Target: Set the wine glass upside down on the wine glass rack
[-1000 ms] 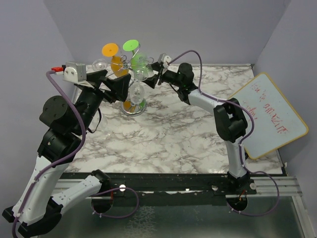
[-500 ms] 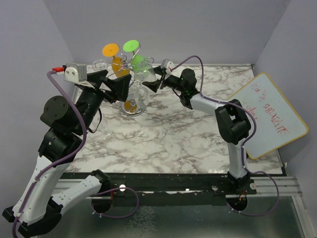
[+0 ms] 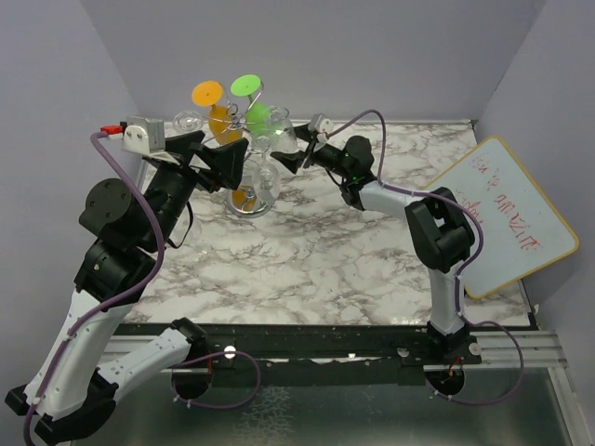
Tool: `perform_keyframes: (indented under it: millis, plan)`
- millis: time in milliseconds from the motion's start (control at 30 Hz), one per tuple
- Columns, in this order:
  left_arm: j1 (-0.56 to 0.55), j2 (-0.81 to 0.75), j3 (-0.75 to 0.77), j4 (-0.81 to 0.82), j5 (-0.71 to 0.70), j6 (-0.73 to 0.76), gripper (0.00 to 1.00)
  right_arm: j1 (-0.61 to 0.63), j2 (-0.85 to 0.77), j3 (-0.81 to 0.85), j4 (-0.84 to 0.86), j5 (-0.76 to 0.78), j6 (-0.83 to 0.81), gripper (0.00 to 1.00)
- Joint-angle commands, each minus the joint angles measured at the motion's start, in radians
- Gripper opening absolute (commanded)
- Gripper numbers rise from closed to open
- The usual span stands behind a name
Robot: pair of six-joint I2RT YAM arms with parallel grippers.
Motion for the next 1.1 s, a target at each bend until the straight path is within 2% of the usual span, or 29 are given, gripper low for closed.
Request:
perform_keyframes:
  millis: [0, 167, 633, 967, 1067]
  plan:
    - [0.005, -0.003, -0.012, 0.011, 0.009, -0.009, 0.99, 0.002, -0.065, -0.021, 0.150, 0.086, 0.034, 0.03]
    - [0.004, -0.001, -0.016, 0.011, 0.008, -0.009, 0.99, 0.002, -0.067, -0.027, 0.174, 0.157, 0.063, 0.02]
    - [0.005, -0.008, -0.025, 0.008, 0.000, -0.012, 0.99, 0.002, -0.037, 0.021, 0.057, 0.236, 0.086, 0.04]
    - [0.003, -0.013, -0.032, 0.006, -0.006, -0.012, 0.99, 0.002, -0.021, 0.044, -0.039, 0.165, 0.051, 0.21]
    - [0.004, -0.014, -0.037, 0.006, -0.010, -0.011, 0.99, 0.003, -0.022, 0.058, -0.081, 0.137, 0.048, 0.31]
